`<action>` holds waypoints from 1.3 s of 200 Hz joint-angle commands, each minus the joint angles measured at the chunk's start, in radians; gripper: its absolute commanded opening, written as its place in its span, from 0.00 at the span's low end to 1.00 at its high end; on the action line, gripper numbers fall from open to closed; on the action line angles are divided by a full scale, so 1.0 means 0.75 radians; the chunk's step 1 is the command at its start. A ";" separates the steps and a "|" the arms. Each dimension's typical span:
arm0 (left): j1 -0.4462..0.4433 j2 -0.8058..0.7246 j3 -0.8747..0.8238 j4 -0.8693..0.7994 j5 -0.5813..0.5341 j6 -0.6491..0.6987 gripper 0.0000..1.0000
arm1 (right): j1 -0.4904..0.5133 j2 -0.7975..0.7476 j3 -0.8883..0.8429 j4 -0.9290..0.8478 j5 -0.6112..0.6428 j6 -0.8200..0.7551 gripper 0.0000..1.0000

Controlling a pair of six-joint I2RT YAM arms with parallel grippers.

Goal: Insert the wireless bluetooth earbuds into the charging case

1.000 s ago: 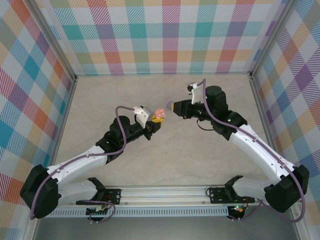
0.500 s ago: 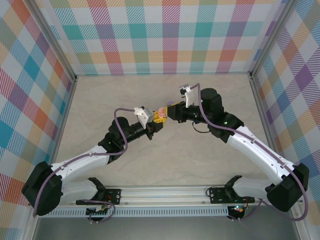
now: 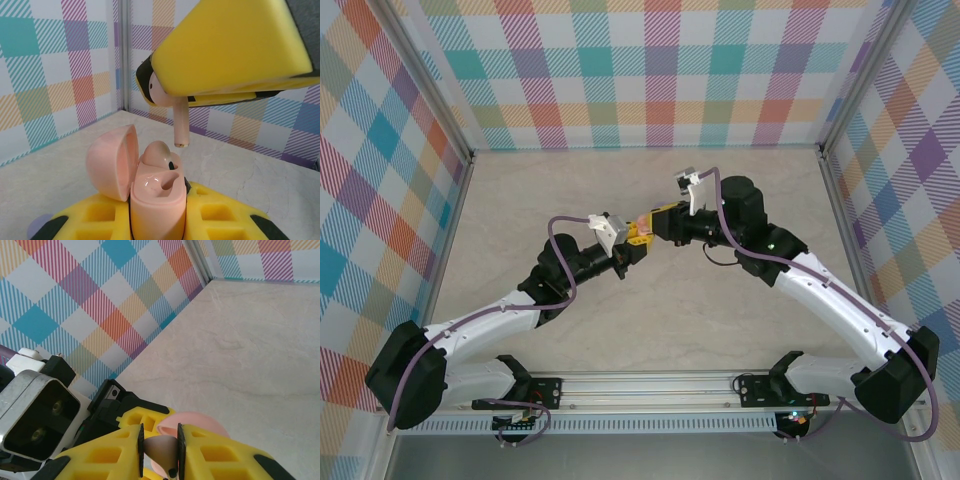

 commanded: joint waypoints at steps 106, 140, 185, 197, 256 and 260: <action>-0.019 0.000 0.048 -0.023 0.022 -0.052 0.15 | 0.027 0.036 0.065 -0.003 0.015 -0.065 0.27; -0.019 -0.005 0.056 -0.031 0.019 -0.066 0.15 | 0.030 0.042 0.070 -0.014 0.023 -0.072 0.26; -0.020 -0.017 0.057 -0.036 0.019 -0.074 0.15 | 0.033 0.048 0.071 -0.030 0.042 -0.084 0.27; -0.020 -0.018 0.058 -0.038 0.019 -0.073 0.15 | 0.035 0.051 0.073 -0.032 0.044 -0.085 0.27; -0.018 -0.027 0.060 -0.038 0.027 -0.085 0.15 | 0.038 0.065 0.077 -0.044 0.046 -0.091 0.27; -0.018 -0.027 0.060 -0.039 0.027 -0.085 0.15 | 0.039 0.065 0.077 -0.044 0.046 -0.092 0.27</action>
